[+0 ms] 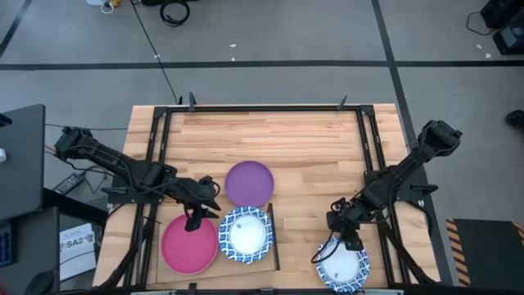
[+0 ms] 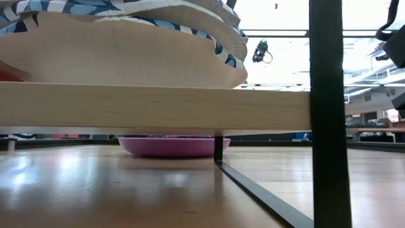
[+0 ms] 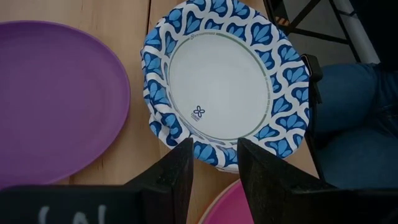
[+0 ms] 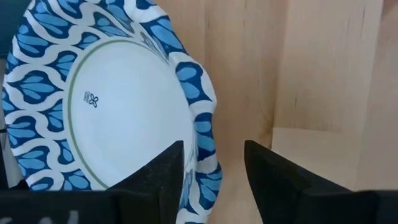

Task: Place and stack plates onto a shelf
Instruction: Stack the blue patterned bowl on top of the blue patterned bowl on the shelf

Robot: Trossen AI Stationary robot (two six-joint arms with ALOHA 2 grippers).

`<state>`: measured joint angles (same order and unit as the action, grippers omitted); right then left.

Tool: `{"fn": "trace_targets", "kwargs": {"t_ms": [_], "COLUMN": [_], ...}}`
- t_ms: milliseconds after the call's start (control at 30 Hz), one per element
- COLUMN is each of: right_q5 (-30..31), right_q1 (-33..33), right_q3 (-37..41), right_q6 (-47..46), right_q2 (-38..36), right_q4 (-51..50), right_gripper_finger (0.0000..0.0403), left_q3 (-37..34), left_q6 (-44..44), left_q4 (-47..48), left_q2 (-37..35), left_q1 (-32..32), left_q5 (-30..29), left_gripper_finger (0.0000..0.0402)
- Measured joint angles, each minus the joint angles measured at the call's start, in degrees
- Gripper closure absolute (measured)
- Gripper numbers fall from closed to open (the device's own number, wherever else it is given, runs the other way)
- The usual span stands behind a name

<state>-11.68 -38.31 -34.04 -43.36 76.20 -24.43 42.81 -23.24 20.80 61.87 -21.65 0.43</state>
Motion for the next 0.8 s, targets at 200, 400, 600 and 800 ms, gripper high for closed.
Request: {"fn": "trace_targets", "kwargs": {"t_ms": [200,400,600,800], "right_q5": [0.00,0.00,-0.02,-0.04], "right_q1": [0.01,0.01,0.01,0.01], "right_q3": [0.00,0.00,0.00,0.00], "right_q6": [0.01,-0.02,-0.02,-0.02], "right_q2": [0.00,0.00,0.00,0.00], "right_q4": [0.41,0.39,0.42,0.42], "right_gripper_finger": [0.0263,0.0303,0.0335,0.0361], "left_q3": [0.00,0.00,0.00,0.00], "left_q6": [0.00,0.00,0.00,0.00], "left_q4": [0.01,0.02,0.02,0.02], "left_q2": [0.00,0.00,0.00,0.00], "left_q1": [0.00,0.00,0.00,0.00], "left_q5": [0.00,0.00,0.02,0.00], "left_gripper_finger": [0.0271,0.0271,0.0271,0.0271]}}
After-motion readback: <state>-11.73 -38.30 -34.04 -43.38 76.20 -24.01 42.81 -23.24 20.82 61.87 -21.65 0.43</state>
